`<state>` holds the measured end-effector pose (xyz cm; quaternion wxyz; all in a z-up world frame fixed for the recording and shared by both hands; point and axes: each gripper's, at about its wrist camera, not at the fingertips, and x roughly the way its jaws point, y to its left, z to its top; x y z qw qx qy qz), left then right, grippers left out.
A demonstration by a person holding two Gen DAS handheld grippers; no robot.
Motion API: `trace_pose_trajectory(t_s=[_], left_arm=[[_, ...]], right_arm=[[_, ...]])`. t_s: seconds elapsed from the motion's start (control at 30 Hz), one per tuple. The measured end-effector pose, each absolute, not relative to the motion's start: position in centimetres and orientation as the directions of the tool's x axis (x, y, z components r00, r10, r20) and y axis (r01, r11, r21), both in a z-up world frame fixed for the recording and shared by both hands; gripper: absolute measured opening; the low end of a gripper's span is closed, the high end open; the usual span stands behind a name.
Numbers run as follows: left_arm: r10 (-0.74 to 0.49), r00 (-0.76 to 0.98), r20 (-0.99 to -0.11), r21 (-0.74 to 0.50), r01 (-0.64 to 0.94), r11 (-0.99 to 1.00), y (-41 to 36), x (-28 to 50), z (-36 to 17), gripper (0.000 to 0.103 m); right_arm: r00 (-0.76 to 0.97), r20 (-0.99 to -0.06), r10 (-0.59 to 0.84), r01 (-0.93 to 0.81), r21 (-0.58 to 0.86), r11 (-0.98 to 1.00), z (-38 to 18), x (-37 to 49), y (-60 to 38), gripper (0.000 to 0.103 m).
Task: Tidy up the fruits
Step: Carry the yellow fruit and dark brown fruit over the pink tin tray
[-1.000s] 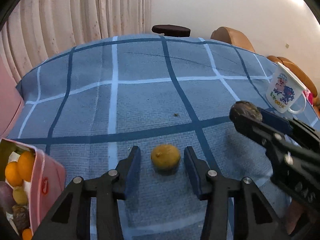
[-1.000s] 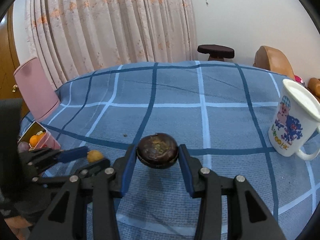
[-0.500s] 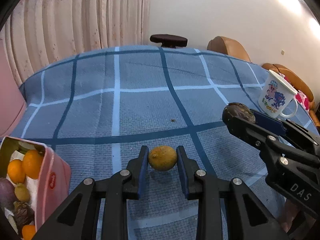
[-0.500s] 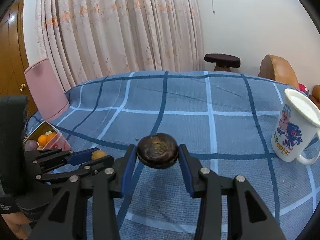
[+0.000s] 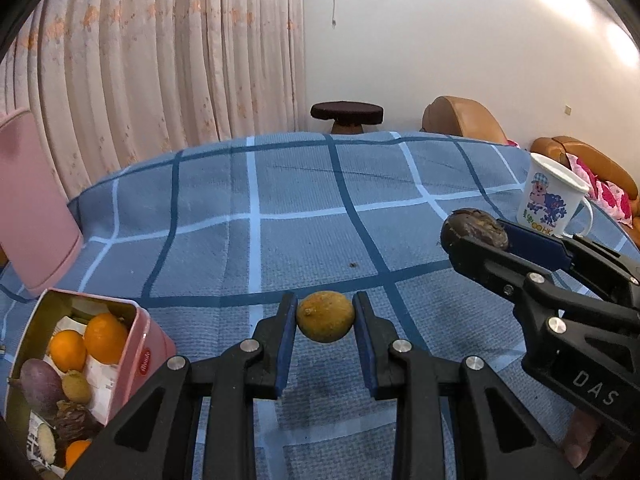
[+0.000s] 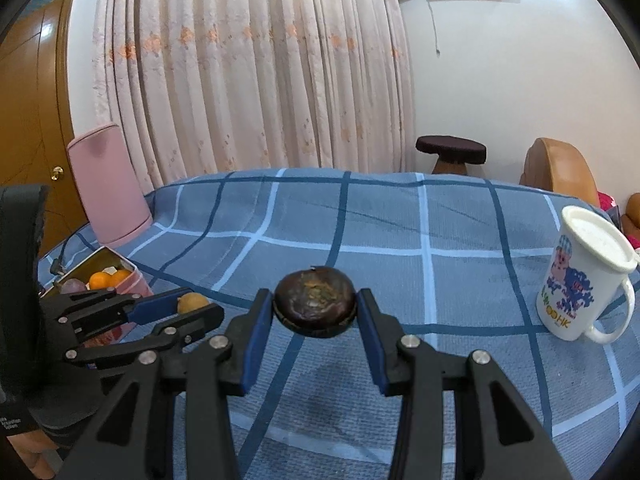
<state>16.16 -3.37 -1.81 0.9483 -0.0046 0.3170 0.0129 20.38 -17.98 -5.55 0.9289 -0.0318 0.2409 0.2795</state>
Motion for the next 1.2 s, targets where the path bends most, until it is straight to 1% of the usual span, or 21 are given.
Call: trace_pose_trajectory(t_s=[0.57,0.77,0.87,1.03,1.1,1.2], left_arm=[[0.061,0.845,-0.532,0.043,-0.046,0.998,-3.7,13.4,-1.2,0.03],[0.058,0.85,-0.523,0.039,-0.044,0.998,-3.3,12.3,-1.1,0.03],[0.059,0.851,-0.522,0.039,-0.046,0.998,-3.0,11.7,-1.0,0.03],[0.065,0.858,-0.51,0.041,-0.052,0.998,-2.1,10.0,-0.4,0.03],[0.083,0.86,-0.503,0.056,-0.064,0.996,-1.6,9.1,-0.1,0.03],[0.098,0.861,-0.5,0.045,-0.087,0.995,-0.2,8.1,0.3,0.03]], right_arm=[[0.756,-0.386,0.529,-0.565,0.024,0.825,-4.9,17.8,-17.6,0.045],[0.758,-0.386,0.526,-0.568,0.006,0.823,-5.0,17.1,-17.0,0.045],[0.746,-0.397,0.535,-0.574,0.024,0.819,-5.0,16.9,-16.8,0.046],[0.705,-0.424,0.568,-0.591,0.091,0.802,-5.1,16.4,-16.0,0.046],[0.696,-0.421,0.582,-0.604,0.097,0.791,-4.8,16.0,-15.5,0.045],[0.684,-0.415,0.601,-0.629,0.082,0.773,-4.1,15.2,-14.2,0.046]])
